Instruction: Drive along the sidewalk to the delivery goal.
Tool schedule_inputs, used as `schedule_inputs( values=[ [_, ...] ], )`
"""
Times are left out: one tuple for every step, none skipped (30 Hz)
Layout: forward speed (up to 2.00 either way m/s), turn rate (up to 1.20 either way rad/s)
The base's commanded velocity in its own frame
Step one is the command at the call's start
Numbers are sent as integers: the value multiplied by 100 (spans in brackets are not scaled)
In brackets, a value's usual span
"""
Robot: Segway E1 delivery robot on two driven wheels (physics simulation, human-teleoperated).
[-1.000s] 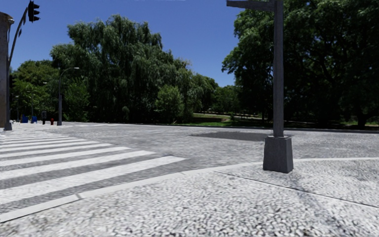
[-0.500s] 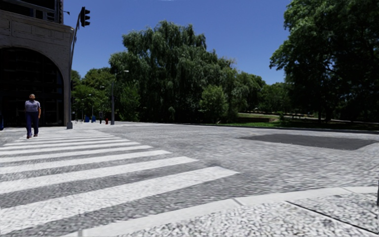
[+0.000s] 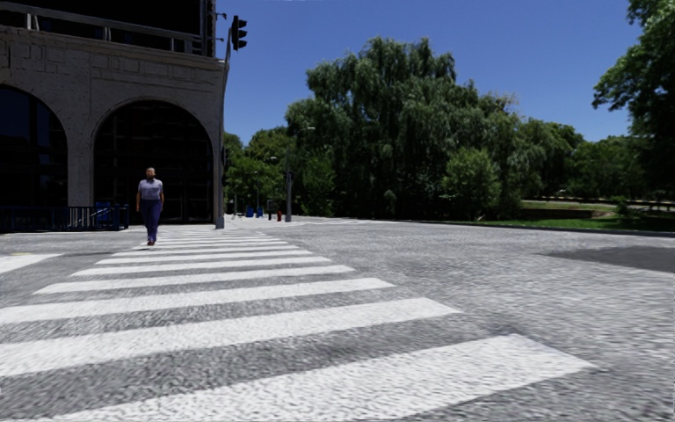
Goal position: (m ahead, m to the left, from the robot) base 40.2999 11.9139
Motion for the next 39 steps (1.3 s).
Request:
schedule_inputs(
  values=[
    [148, 60],
    [148, 60],
    [147, 60],
    [147, 60],
    [147, 60],
    [147, 60],
    [147, 60],
    [147, 59],
    [147, 59],
    [147, 59],
    [147, 59],
    [147, 55],
    [147, 55],
    [147, 52],
    [146, 48],
    [144, 37],
    [144, 37],
    [142, 26],
    [140, 22],
    [140, 21],
    [140, 20],
    [140, 20],
    [140, 20],
    [140, 20],
    [140, 20],
    [139, 20],
    [137, 20],
    [135, 20],
    [134, 20],
    [134, 20],
    [134, 20],
    [134, 20],
    [133, 20],
    [133, 20],
    [133, 20],
    [133, 20],
    [133, 20],
    [133, 20],
    [133, 20]
  ],
)
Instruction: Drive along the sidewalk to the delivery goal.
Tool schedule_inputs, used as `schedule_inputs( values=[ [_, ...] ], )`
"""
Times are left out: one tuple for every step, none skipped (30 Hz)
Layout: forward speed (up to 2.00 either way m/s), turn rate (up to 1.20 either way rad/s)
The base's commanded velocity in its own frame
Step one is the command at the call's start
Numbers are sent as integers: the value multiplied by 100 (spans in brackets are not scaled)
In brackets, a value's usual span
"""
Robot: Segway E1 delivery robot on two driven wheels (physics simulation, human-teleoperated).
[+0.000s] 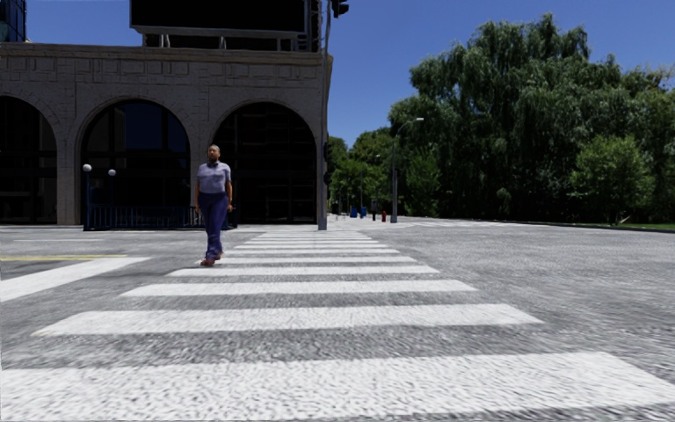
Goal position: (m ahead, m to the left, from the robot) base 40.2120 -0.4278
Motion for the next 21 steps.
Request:
schedule_inputs(
  values=[
    [200, 21],
    [200, 22],
    [200, 22],
    [200, 22],
    [200, 22],
    [200, 27],
    [200, 27],
    [200, 32],
    [200, 37],
    [200, 39],
    [200, 39],
    [200, 39],
    [200, 39],
    [200, 39],
    [200, 39],
    [200, 39],
    [200, 31],
    [200, 19],
    [200, 0],
    [200, 0],
    [200, 0]
  ],
)
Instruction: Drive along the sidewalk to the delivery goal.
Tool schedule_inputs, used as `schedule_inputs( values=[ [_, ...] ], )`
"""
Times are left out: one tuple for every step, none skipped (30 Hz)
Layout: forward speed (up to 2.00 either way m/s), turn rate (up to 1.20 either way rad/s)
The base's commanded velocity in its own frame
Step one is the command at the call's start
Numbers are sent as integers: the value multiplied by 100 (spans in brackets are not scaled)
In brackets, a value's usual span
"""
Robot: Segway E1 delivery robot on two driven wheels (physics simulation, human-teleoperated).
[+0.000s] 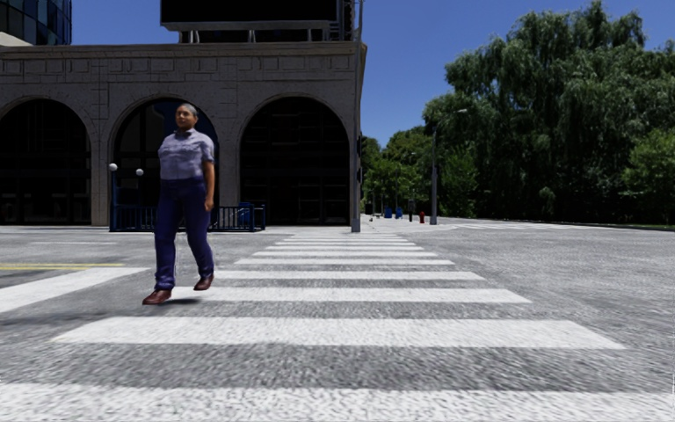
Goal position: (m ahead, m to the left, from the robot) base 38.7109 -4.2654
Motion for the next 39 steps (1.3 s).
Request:
schedule_inputs(
  values=[
    [200, 0],
    [200, 0],
    [200, 0],
    [200, 0],
    [200, 0],
    [200, 0],
    [200, 0],
    [200, 0],
    [200, 0],
    [200, 0],
    [200, 0],
    [200, 0],
    [200, 0],
    [200, 0],
    [200, 0],
    [200, 0],
    [200, 0],
    [200, 0],
    [200, 0],
    [200, 0],
    [200, 0],
    [200, 0],
    [200, 0],
    [200, 0],
    [200, 0],
    [200, 0],
    [200, 0],
    [200, 0],
    [200, 0],
    [200, 0],
    [200, 0],
    [200, -2],
    [200, -2],
    [200, -5],
    [200, -12],
    [200, -15],
    [200, -15],
    [200, -17],
    [200, -17]
  ],
)
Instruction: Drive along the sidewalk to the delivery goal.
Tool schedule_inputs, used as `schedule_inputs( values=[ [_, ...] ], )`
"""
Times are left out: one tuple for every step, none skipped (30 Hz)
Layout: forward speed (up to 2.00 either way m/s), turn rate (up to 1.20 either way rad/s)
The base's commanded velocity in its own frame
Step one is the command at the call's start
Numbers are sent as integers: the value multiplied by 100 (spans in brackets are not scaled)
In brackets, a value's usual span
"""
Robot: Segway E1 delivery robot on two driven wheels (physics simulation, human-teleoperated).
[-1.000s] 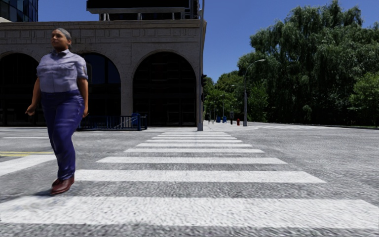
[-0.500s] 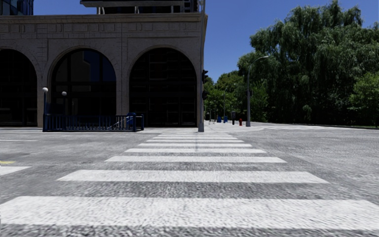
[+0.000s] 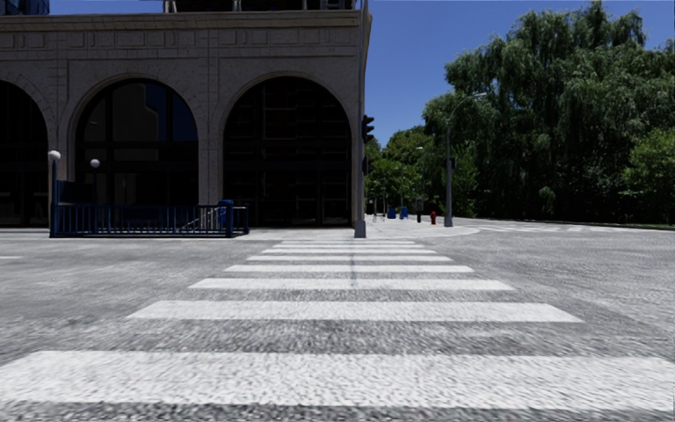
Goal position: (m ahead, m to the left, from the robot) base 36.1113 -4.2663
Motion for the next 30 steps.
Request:
schedule_inputs(
  values=[
    [200, -17],
    [200, -17],
    [200, -17],
    [200, -17],
    [200, -17],
    [200, -17],
    [200, -17],
    [200, -17],
    [200, -17],
    [200, -17],
    [200, -19],
    [200, -19],
    [200, -20],
    [200, -21],
    [200, -22],
    [200, -22],
    [200, -23],
    [200, -23],
    [200, -23],
    [200, -23],
    [200, -23],
    [200, -23],
    [200, -23],
    [200, -23],
    [200, -23],
    [200, -23],
    [200, -24],
    [200, -26],
    [200, -26],
    [200, -27]
  ],
)
